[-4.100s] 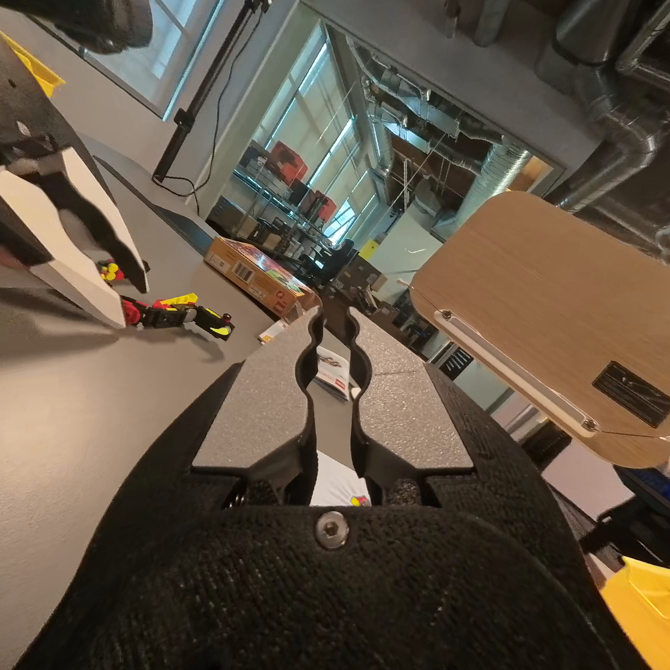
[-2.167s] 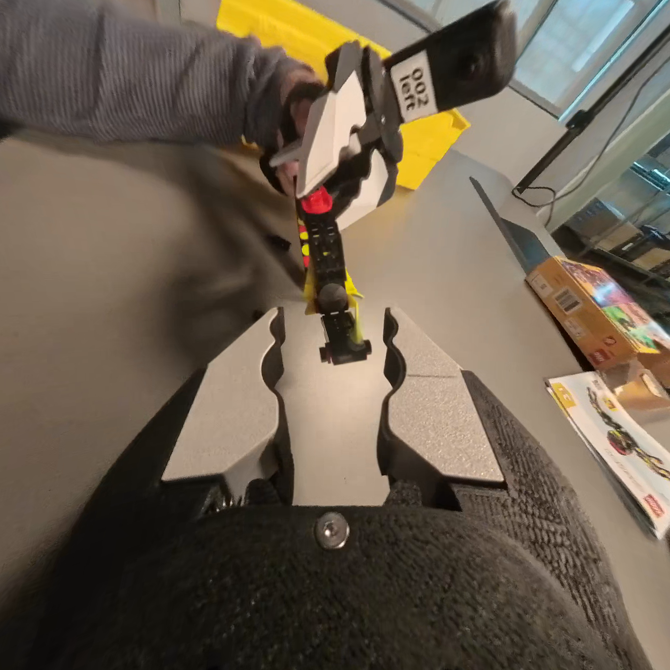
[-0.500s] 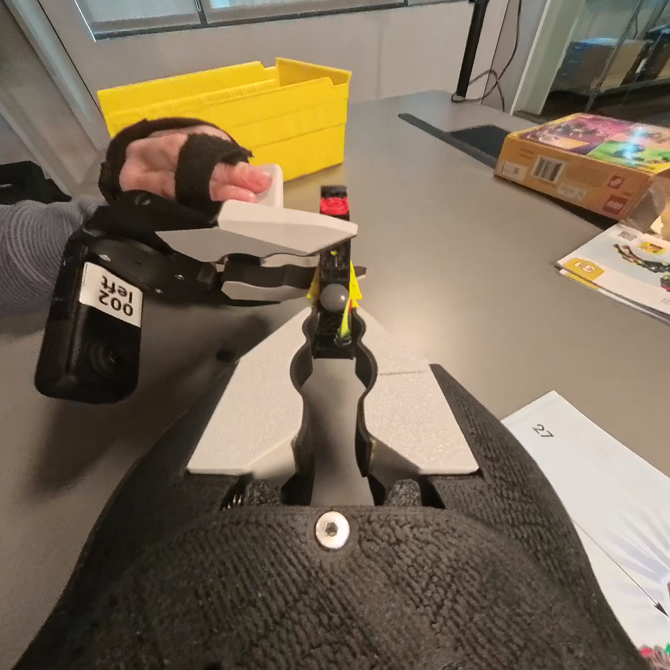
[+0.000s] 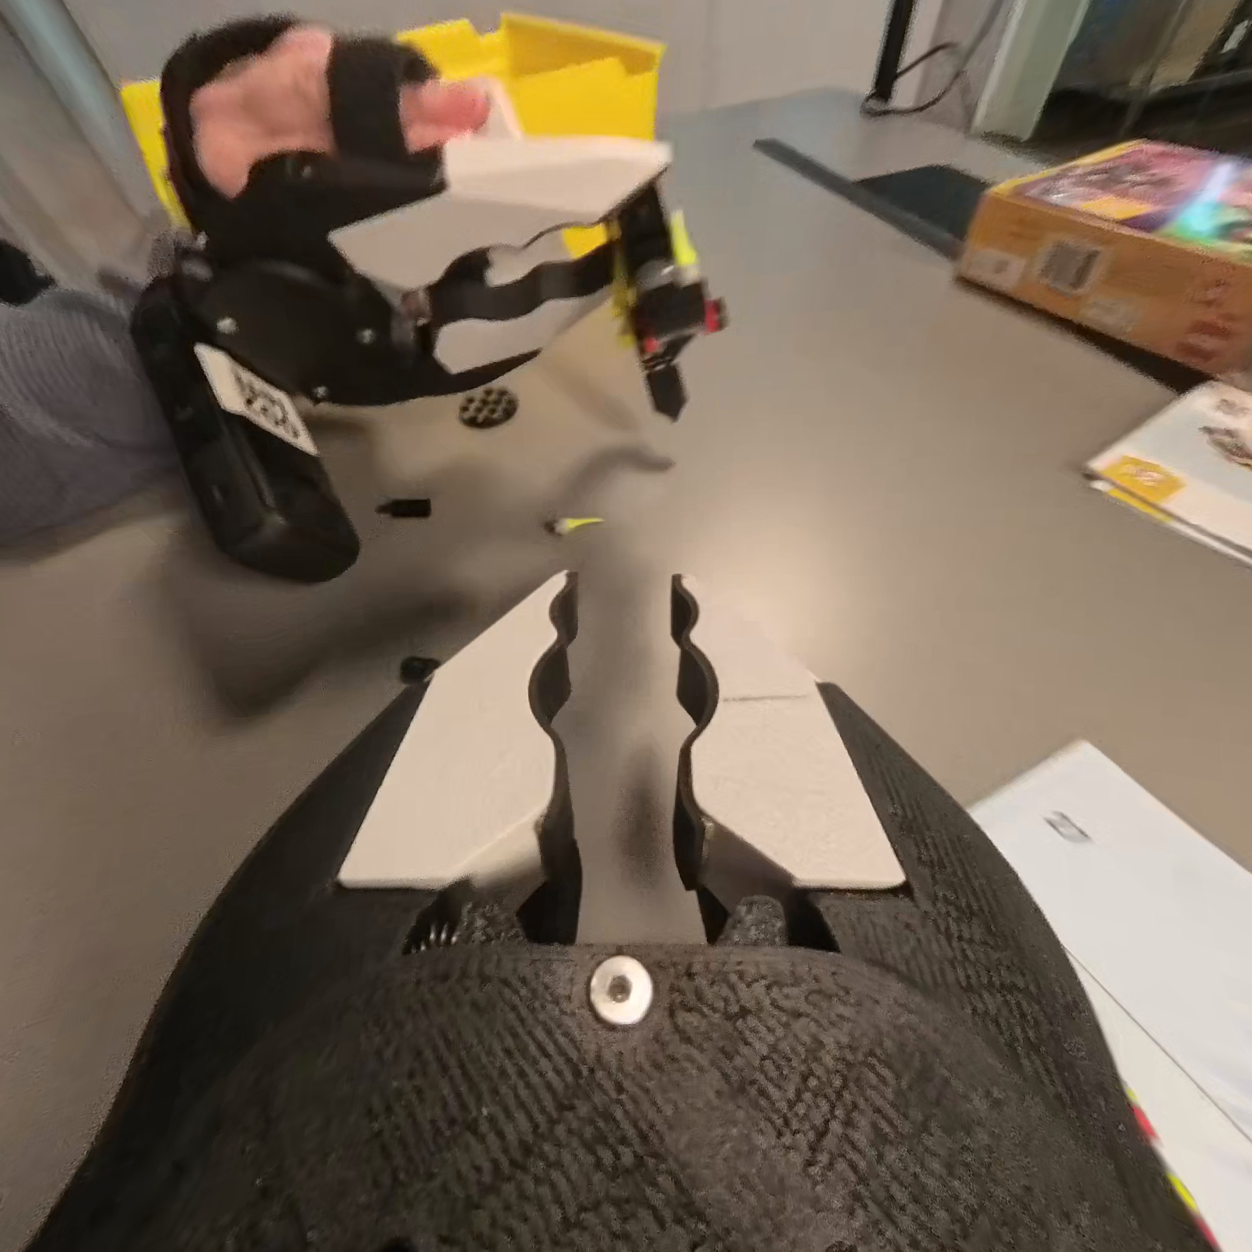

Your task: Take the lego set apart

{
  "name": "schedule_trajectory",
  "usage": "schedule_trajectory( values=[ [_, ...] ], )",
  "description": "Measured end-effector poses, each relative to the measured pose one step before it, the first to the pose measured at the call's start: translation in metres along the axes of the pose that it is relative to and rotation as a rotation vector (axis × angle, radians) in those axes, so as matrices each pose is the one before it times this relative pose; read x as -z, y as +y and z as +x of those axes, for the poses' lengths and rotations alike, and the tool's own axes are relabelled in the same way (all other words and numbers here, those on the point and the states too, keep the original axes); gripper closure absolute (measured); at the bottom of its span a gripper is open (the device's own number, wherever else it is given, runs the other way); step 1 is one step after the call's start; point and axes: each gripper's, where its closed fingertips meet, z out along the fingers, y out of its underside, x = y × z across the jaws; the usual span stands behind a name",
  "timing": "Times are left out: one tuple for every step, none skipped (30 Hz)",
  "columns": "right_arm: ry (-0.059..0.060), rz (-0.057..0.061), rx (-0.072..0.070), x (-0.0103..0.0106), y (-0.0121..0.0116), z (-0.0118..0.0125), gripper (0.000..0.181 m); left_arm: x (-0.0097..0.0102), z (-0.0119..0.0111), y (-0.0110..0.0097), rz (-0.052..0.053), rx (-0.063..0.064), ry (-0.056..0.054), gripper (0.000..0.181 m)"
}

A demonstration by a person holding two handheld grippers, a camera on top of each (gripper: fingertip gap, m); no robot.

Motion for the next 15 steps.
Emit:
schedule_trajectory(
  values=[
    [-0.0225, -0.0221, 0.0132, -0.00775, 0.00059, -0.00793, 0.157, 0.00043, 0.00110, 0.00377, -0.0068, 0.0043, -0.0020, 0.160],
    [-0.0242, -0.0163, 0.0135, -0.00860, -0.00070, -0.00850, 0.159, 0.00051, 0.00176, 0.00274, -0.0023, 0.0018, 0.0013, 0.160],
    [-0.0224, -0.0205, 0.0161, -0.00909, -0.00055, -0.00781, 0.161, 0.00060, 0.00203, 0.00190, 0.0008, -0.0029, 0.0027, 0.160],
    [-0.0139, -0.0318, 0.0189, -0.00898, 0.00126, -0.00574, 0.163, 0.00063, 0.00162, 0.00142, 0.0016, -0.0061, -0.0006, 0.160],
    [-0.0067, -0.0375, 0.0170, -0.00814, 0.00218, -0.00381, 0.165, 0.00069, 0.00089, 0.00139, 0.0005, -0.0060, -0.0036, 0.160],
    [-0.0004, -0.0383, 0.0087, -0.00700, 0.00275, -0.00195, 0.166, 0.00060, 0.00093, 0.00135, 0.0010, -0.0054, -0.0015, 0.160],
    [-0.0003, -0.0372, -0.0023, -0.00591, 0.00303, -0.00109, 0.166, 0.00059, 0.00082, 0.00083, 0.0036, -0.0028, -0.0012, 0.160],
    [0.0005, -0.0312, -0.0194, -0.00473, 0.00259, -0.00034, 0.166, 0.00062, 0.00064, 0.00028, 0.0044, -0.0008, -0.0002, 0.160],
    [0.0003, -0.0232, -0.0346, -0.00386, 0.00164, 0.00004, 0.166, 0.00057, 0.00026, -0.00019, 0.0055, -0.0011, -0.0024, 0.160],
    [-0.0051, -0.0109, -0.0388, -0.00307, -0.00013, -0.00095, 0.166, 0.00039, 0.00043, -0.00009, 0.0042, -0.0005, -0.0024, 0.160],
    [0.0124, -0.0013, -0.0382, -0.00253, -0.00138, 0.00117, 0.165, 0.00008, 0.00062, 0.00018, 0.0013, 0.0012, -0.0006, 0.160],
    [0.0241, 0.0013, -0.0269, -0.00221, -0.00144, 0.00196, 0.165, -0.00015, 0.00085, 0.00016, 0.0013, 0.0032, 0.0015, 0.160],
    [0.0265, 0.0008, -0.0198, -0.00225, -0.00149, 0.00149, 0.165, -0.00016, 0.00125, 0.00025, 0.0002, 0.0028, 0.0037, 0.160],
    [0.0341, -0.0031, -0.0213, -0.00251, -0.00096, 0.00228, 0.164, -0.00004, 0.00095, 0.00031, -0.0004, 0.0018, 0.0032, 0.160],
    [0.0293, -0.0095, -0.0155, -0.00291, -0.00001, 0.00121, 0.163, 0.00017, 0.00029, 0.00041, 0.0001, 0.0018, 0.0007, 0.160]
  ],
)
